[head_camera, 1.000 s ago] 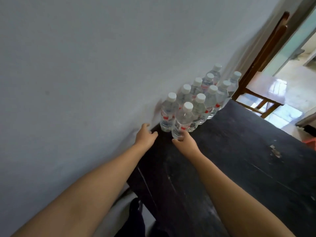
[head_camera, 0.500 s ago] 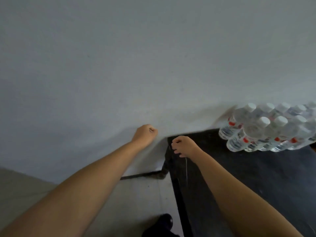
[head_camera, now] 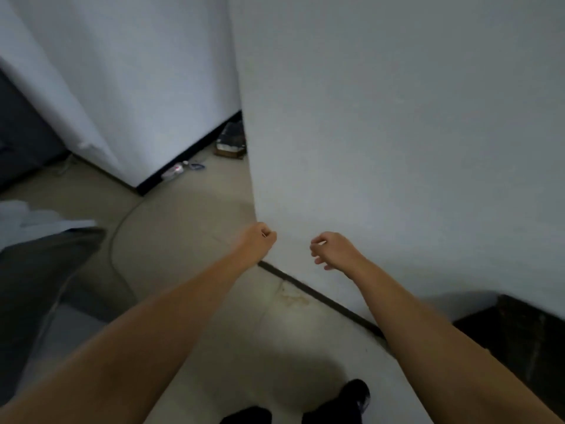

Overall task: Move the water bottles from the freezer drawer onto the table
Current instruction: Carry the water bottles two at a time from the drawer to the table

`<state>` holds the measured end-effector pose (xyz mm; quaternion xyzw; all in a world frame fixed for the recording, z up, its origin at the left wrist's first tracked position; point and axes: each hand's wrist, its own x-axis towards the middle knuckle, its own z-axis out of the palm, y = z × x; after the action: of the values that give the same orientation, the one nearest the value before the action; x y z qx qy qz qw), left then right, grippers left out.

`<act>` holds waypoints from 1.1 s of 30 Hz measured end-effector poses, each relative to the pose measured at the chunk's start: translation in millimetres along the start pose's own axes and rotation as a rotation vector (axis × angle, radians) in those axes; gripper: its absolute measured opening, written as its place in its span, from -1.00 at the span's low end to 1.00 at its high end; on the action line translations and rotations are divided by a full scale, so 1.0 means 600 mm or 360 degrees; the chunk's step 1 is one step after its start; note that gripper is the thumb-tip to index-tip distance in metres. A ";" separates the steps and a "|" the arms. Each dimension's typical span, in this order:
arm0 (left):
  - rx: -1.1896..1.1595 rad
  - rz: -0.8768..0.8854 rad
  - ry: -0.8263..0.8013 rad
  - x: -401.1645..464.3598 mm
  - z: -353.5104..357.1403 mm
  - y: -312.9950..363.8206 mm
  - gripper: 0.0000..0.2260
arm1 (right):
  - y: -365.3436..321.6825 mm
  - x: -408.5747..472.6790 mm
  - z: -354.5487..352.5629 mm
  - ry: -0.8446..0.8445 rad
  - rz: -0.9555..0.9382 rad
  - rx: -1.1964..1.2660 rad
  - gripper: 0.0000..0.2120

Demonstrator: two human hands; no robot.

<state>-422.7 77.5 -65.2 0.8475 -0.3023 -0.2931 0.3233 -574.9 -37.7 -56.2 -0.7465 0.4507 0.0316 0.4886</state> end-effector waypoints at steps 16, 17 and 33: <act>-0.0416 -0.0968 0.1158 -0.274 -0.323 -0.367 -0.84 | -0.383 -0.013 0.486 -0.1039 -0.0951 -0.0891 -0.77; -0.0446 -0.1057 0.1251 -0.300 -0.332 -0.385 -0.85 | -0.402 -0.025 0.520 -0.1137 -0.1046 -0.0959 -0.78; -0.0722 -0.2073 0.2203 -0.737 -0.224 -0.463 -0.83 | -0.361 -0.417 0.887 -0.2282 -0.1917 -0.1735 -0.75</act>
<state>-525.2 607.1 -50.2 0.7510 0.5453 0.0968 0.3596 -361.6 551.5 -59.4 -0.7697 -0.4552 0.4116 0.1761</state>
